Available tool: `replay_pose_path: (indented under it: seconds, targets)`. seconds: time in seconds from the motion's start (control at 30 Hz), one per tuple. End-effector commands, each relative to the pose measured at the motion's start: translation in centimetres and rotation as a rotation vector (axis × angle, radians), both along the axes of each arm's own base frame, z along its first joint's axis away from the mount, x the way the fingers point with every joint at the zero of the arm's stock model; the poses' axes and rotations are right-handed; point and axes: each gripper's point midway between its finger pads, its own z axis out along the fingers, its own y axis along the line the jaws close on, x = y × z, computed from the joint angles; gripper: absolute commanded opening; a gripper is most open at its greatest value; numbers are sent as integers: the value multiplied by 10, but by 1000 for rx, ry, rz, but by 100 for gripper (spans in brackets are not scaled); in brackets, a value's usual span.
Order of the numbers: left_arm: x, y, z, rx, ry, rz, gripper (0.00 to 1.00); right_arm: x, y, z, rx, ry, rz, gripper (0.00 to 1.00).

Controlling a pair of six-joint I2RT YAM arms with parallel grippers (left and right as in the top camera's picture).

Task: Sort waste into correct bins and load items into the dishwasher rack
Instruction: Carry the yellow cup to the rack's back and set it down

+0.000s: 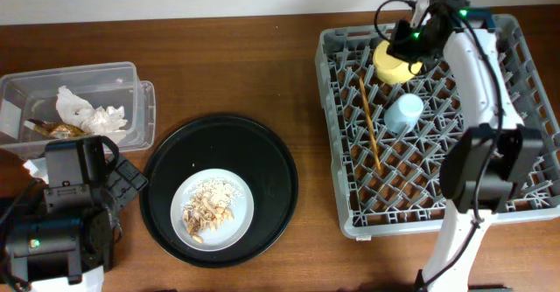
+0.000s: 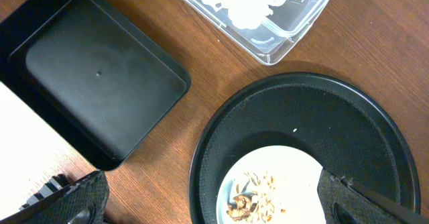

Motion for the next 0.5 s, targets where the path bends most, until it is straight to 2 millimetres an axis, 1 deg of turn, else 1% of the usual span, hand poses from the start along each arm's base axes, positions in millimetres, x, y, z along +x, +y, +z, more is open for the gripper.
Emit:
replay_pose_path:
  seconds: [0.0,0.13,0.2,0.27,0.3,0.37,0.47]
  targets:
    - [1,2,4,3,-15,17,99,-3,-32,-9,-120,31,-83,4]
    - [1,2,4,3,-15,17,99,-6,-51,-11,-172,49,-138,4]
    - [1,2,4,3,-15,17,99,-6,-57,-11,-173,48,-157,4]
    - [1,2,4,3,-15,17,99,-5,-57,-11,-170,47,-156,4]
    - [1,2,4,3,-15,17,99,-4,-52,-11,-147,41,-144,4]
    - [1,2,4,3,-15,17,99,2,-33,-6,-57,6,-68,4]
    - [1,2,4,3,-15,17,99,11,-18,2,18,-48,-18,4]
